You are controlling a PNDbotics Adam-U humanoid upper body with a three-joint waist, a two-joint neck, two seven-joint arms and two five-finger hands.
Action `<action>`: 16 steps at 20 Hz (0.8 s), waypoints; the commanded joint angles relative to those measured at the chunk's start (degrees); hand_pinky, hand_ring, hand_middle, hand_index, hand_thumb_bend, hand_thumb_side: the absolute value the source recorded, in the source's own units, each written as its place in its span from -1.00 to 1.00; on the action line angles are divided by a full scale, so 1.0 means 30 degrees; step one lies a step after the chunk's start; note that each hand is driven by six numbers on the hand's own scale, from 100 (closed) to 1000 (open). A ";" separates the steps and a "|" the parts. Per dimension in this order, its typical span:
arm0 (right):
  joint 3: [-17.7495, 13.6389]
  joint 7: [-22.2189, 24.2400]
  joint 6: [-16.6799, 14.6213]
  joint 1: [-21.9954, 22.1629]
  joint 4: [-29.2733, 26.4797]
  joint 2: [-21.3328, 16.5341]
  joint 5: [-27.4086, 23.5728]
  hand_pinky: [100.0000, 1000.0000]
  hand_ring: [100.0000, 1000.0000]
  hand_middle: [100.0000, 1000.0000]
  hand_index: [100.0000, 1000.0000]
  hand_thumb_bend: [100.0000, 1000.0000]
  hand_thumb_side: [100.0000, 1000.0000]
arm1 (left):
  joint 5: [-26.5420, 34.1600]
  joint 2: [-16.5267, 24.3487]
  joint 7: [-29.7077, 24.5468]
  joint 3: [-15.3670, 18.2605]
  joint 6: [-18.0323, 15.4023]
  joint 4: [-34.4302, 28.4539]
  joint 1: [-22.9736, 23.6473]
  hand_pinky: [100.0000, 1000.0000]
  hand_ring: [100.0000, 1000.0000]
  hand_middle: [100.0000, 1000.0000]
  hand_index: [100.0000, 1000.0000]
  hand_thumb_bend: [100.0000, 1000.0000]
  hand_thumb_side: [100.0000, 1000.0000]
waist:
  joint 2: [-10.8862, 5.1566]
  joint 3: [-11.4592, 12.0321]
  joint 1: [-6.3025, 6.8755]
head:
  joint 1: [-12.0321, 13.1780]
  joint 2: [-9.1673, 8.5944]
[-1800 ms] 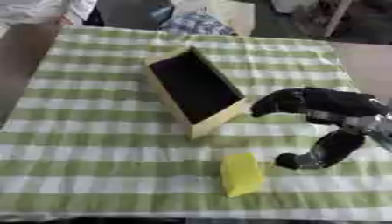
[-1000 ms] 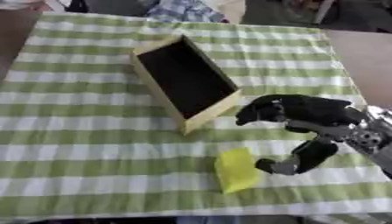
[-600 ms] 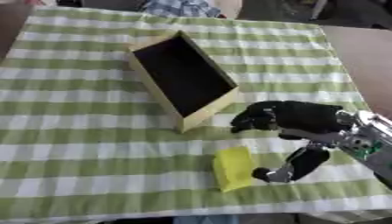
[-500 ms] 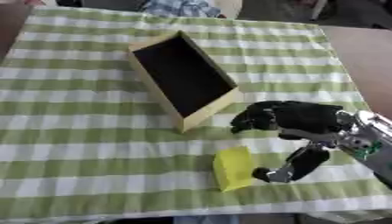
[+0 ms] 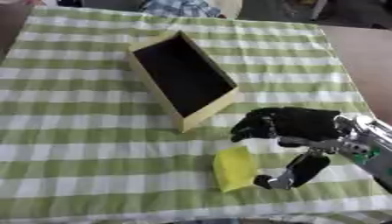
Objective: Pick up objects on the table and place them in the box.
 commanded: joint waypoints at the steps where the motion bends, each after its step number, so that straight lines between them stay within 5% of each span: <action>1: -0.0103 -0.0157 0.0274 0.0075 -0.0282 -0.0084 0.0406 0.90 0.79 0.72 0.82 -0.52 0.24 | 0.0031 0.0250 -0.0058 0.0077 -0.0023 -0.0275 -0.0263 0.22 0.35 0.22 0.59 0.78 1.00 | -0.0234 -0.0033 0.0086 | -0.0057 0.0122; 7: -0.0043 -0.0362 0.0986 0.0577 -0.0282 0.0687 0.0988 0.88 0.77 0.70 0.82 -0.44 0.28 | 0.0058 0.0193 -0.0017 0.0073 0.0006 -0.0275 -0.0283 0.22 0.35 0.22 0.58 0.77 1.00 | -0.0261 -0.0077 0.0020 | -0.0091 0.0122; 11: -0.0048 -0.0208 0.1279 0.0707 -0.0282 0.1197 0.1406 0.88 0.76 0.70 0.83 -0.27 0.54 | 0.0071 0.0174 -0.0004 0.0062 0.0020 -0.0275 -0.0283 0.21 0.35 0.22 0.58 0.76 1.00 | -0.0263 -0.0088 -0.0043 | -0.0138 0.0122; 12: -0.0092 -0.0207 0.1329 0.0688 -0.0282 0.1286 0.1570 0.88 0.76 0.70 0.84 -0.06 0.66 | 0.0074 0.0170 0.0002 0.0062 0.0025 -0.0275 -0.0295 0.21 0.35 0.22 0.58 0.76 1.00 | -0.0260 -0.0090 -0.0062 | -0.0142 0.0122; 16: -0.0197 -0.0359 0.1616 0.0657 -0.0282 0.1603 0.2327 0.86 0.74 0.68 0.85 0.00 0.68 | 0.0129 0.0080 0.0037 0.0057 0.0062 -0.0275 -0.0347 0.21 0.35 0.21 0.57 0.73 1.00 | -0.0223 -0.0052 -0.0123 | -0.0156 0.0122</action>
